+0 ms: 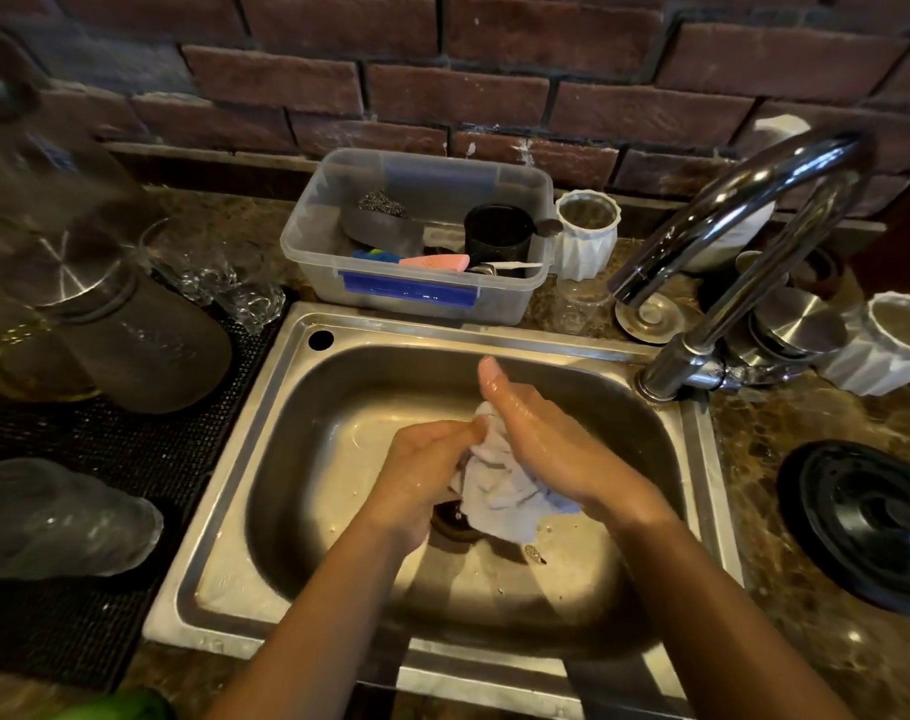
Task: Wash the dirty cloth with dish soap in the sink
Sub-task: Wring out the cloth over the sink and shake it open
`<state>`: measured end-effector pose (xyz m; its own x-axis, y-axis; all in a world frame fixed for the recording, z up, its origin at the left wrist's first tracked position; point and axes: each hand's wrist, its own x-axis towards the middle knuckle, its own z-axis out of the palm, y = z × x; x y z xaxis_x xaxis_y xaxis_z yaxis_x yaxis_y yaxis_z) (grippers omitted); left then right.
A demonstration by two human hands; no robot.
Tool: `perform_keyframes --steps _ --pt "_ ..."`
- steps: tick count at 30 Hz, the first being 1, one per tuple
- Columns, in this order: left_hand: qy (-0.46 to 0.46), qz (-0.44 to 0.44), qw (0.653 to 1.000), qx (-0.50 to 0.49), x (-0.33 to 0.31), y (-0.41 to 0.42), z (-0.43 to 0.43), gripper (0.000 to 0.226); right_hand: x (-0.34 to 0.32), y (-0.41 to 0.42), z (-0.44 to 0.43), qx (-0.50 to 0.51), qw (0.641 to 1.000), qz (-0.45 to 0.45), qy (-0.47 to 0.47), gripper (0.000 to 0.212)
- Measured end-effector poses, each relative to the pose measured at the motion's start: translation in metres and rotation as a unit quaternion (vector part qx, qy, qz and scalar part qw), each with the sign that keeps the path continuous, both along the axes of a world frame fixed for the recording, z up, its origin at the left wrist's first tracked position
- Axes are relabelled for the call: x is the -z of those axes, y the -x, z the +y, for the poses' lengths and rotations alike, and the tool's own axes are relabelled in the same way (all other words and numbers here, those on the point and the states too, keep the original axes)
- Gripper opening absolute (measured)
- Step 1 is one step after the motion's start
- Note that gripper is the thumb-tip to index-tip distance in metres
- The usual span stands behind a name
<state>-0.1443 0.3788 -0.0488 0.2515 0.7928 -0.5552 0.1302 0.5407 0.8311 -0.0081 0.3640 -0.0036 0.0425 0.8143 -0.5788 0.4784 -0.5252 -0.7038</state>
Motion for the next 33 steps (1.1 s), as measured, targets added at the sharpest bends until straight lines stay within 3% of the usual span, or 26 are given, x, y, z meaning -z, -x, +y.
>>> perform_keyframes --steps 2,4,6,12,18,23,25,27,29,31,33 --pt "0.004 -0.024 0.998 -0.057 -0.002 0.004 0.001 0.026 -0.005 -0.006 -0.005 -0.059 0.997 -0.047 -0.001 0.106" --pt "0.039 -0.094 0.989 -0.108 -0.005 0.014 0.007 0.027 -0.012 -0.017 -0.013 -0.101 0.994 -0.021 0.02 0.062" --pt "0.045 -0.138 0.979 -0.143 -0.009 0.026 0.014 0.032 -0.017 -0.031 -0.019 -0.174 0.983 -0.052 0.035 0.056" --pt "0.013 -0.039 0.973 -0.225 -0.002 0.061 0.028 0.026 -0.046 -0.06 -0.028 -0.254 0.948 -0.19 0.036 0.071" --pt "-0.099 0.088 0.976 -0.175 -0.005 0.069 0.024 0.022 -0.096 -0.055 -0.028 -0.309 0.909 -0.277 -0.025 0.021" --pt "-0.197 0.173 0.964 -0.046 -0.018 0.071 0.013 0.005 -0.156 -0.026 -0.024 -0.282 0.904 -0.267 -0.18 0.027" --pt "-0.228 0.116 0.966 -0.021 -0.036 0.064 0.007 0.017 -0.18 -0.009 -0.019 -0.293 0.896 -0.251 -0.221 0.037" --pt "-0.199 -0.045 0.979 0.004 -0.061 0.057 0.001 0.057 -0.2 0.009 -0.014 -0.307 0.888 -0.244 -0.24 0.05" --pt "-0.146 -0.193 0.97 0.038 -0.085 0.048 -0.003 0.083 -0.218 0.023 -0.008 -0.307 0.881 -0.247 -0.261 0.055" --pt "-0.15 -0.23 0.96 0.057 -0.101 0.039 -0.006 0.085 -0.239 0.031 -0.002 -0.31 0.872 -0.257 -0.28 0.058" --pt "-0.177 -0.201 0.961 0.063 -0.111 0.033 -0.006 0.074 -0.261 0.032 0.002 -0.31 0.861 -0.275 -0.296 0.057"
